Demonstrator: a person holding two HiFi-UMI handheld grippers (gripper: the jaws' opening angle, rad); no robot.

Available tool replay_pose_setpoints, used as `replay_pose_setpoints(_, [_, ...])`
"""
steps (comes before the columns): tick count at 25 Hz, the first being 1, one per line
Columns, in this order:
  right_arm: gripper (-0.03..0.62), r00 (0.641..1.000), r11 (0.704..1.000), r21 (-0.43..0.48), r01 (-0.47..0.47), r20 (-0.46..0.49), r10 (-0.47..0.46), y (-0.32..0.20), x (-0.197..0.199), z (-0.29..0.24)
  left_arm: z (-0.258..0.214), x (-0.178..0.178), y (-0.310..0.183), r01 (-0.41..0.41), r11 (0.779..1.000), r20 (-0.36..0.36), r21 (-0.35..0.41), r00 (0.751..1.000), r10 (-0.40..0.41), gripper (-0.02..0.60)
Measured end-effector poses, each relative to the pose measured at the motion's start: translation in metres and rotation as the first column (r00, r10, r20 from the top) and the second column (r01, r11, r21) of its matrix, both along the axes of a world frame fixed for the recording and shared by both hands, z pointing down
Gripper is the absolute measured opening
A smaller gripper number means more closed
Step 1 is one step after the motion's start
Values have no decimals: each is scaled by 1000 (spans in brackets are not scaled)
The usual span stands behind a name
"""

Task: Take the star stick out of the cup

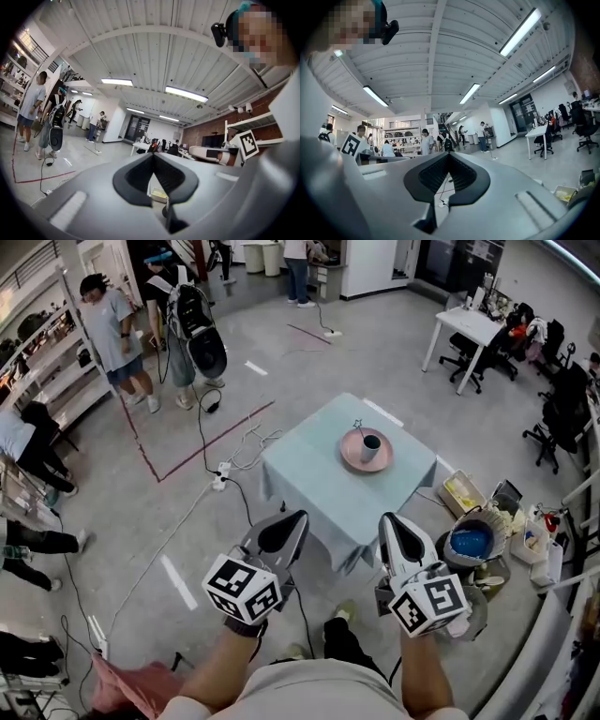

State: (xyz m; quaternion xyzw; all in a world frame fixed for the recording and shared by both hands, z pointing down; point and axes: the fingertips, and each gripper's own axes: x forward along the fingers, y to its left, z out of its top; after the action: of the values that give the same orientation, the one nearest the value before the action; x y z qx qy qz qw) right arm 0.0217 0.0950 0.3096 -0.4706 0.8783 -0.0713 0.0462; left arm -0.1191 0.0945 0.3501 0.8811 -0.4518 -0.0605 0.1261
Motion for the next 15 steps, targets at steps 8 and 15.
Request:
replay_pose_setpoints(8, [6,1000,999,-18,30,-8,-30,-81,41,7,6,52,-80,0,1000,-1,-21,1000,0,6])
replay_pose_setpoints(15, [6,997,997,-25,76,-1,-76,-134,72,14,12,101,-140,-2,1000,12,-31,1000,3,6])
